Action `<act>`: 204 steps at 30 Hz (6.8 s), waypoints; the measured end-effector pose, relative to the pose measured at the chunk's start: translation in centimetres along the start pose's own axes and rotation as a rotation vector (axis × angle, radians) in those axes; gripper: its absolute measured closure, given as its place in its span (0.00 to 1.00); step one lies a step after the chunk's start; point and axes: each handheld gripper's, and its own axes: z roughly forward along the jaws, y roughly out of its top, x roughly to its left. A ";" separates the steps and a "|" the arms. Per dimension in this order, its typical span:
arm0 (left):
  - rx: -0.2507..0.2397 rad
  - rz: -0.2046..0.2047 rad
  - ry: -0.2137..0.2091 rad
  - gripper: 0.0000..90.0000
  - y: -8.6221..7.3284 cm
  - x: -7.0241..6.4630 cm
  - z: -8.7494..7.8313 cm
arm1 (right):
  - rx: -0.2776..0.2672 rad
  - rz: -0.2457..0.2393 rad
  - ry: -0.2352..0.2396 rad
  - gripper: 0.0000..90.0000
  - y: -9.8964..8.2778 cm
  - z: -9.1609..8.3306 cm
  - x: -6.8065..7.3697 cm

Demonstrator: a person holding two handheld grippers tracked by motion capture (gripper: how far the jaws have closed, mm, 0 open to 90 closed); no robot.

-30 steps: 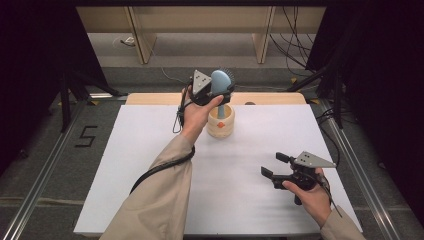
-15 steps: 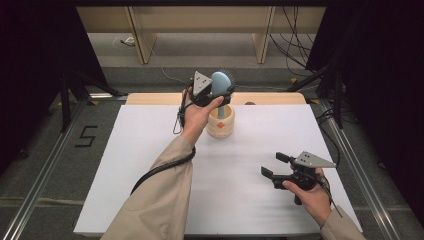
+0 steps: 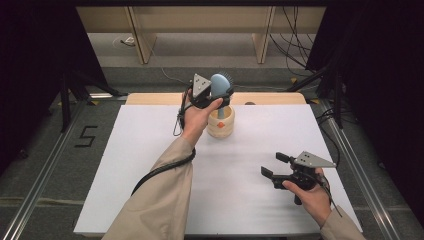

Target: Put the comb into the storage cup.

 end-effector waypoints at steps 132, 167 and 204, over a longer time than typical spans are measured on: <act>0.197 -0.039 0.112 0.00 -1.1 0.6 -3.7 | 0.020 0.002 0.003 0.18 -0.2 0.3 -0.1; 0.205 -0.049 0.109 0.00 -1.3 1.2 -6.7 | 0.022 0.000 -0.003 0.18 -0.1 0.2 0.0; 0.220 -0.003 0.064 0.00 -2.3 0.8 -11.4 | 0.017 -0.002 -0.010 0.18 -0.1 0.2 0.1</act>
